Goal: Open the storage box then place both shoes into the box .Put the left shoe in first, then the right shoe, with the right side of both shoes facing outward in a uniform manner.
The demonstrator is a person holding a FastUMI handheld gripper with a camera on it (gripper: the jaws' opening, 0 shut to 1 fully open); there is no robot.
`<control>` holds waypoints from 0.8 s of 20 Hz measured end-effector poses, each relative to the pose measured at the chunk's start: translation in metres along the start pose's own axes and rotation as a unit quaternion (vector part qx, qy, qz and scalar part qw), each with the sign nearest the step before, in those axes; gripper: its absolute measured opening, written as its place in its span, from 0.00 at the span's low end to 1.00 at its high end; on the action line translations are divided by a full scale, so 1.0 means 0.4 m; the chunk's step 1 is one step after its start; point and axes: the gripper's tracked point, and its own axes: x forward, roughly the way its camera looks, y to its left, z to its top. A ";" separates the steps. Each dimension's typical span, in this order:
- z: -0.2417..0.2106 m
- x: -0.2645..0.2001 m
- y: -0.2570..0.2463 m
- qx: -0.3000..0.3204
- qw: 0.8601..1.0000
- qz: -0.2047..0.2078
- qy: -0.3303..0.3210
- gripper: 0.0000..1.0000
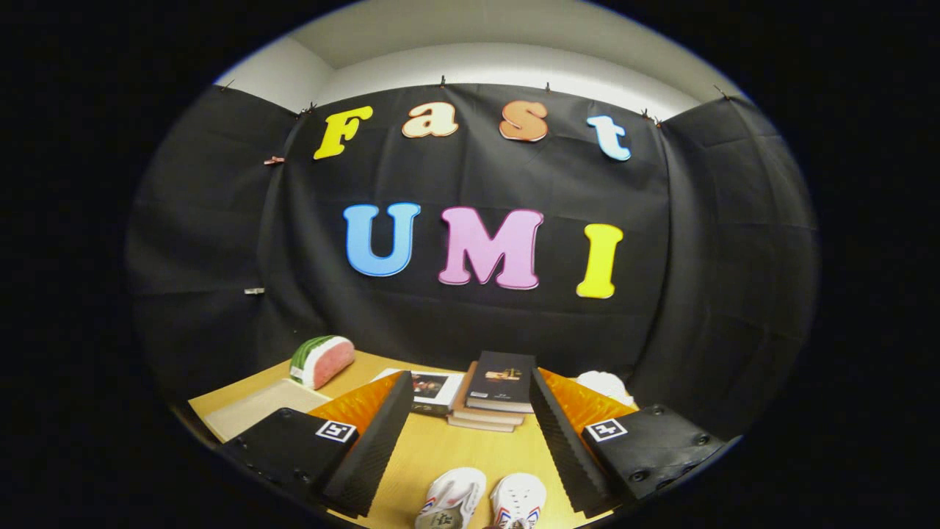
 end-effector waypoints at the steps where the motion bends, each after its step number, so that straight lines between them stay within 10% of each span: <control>1: -0.006 0.004 0.012 0.019 1.000 0.014 0.008 0.97; 8: -0.140 0.034 0.107 0.159 0.976 0.096 0.114 0.97; 16: -0.351 0.034 0.285 0.350 0.852 0.242 0.305 0.98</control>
